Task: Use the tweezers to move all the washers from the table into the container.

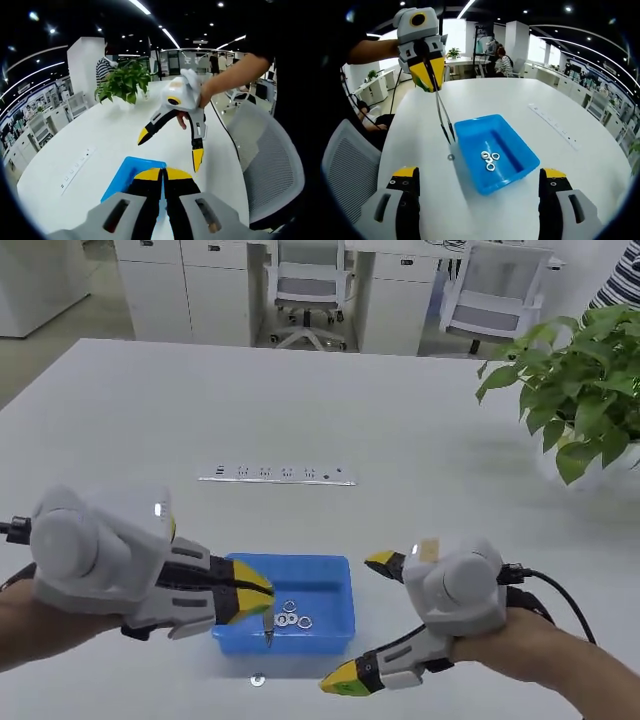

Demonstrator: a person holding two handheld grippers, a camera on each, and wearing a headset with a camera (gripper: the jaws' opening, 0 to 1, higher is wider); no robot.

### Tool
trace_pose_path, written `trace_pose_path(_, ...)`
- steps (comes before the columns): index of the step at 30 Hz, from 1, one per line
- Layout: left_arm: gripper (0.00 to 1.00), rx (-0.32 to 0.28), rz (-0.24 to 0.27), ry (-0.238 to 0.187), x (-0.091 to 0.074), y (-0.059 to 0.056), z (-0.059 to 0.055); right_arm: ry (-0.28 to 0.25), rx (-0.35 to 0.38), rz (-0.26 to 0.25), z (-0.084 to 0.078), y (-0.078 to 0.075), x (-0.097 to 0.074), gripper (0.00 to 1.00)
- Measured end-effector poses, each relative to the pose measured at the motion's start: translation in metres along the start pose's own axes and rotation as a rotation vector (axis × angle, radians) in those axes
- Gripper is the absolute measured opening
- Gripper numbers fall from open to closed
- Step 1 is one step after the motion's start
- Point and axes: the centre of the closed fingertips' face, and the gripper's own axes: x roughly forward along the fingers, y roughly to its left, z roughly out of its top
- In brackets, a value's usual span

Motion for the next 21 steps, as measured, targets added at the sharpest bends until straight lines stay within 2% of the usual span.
trace_pose_path(21, 0.05, -0.014, -0.036, 0.017, 0.013, -0.011, -0.024, -0.010, 0.049, -0.013, -0.014, 0.006, -0.007, 1.00)
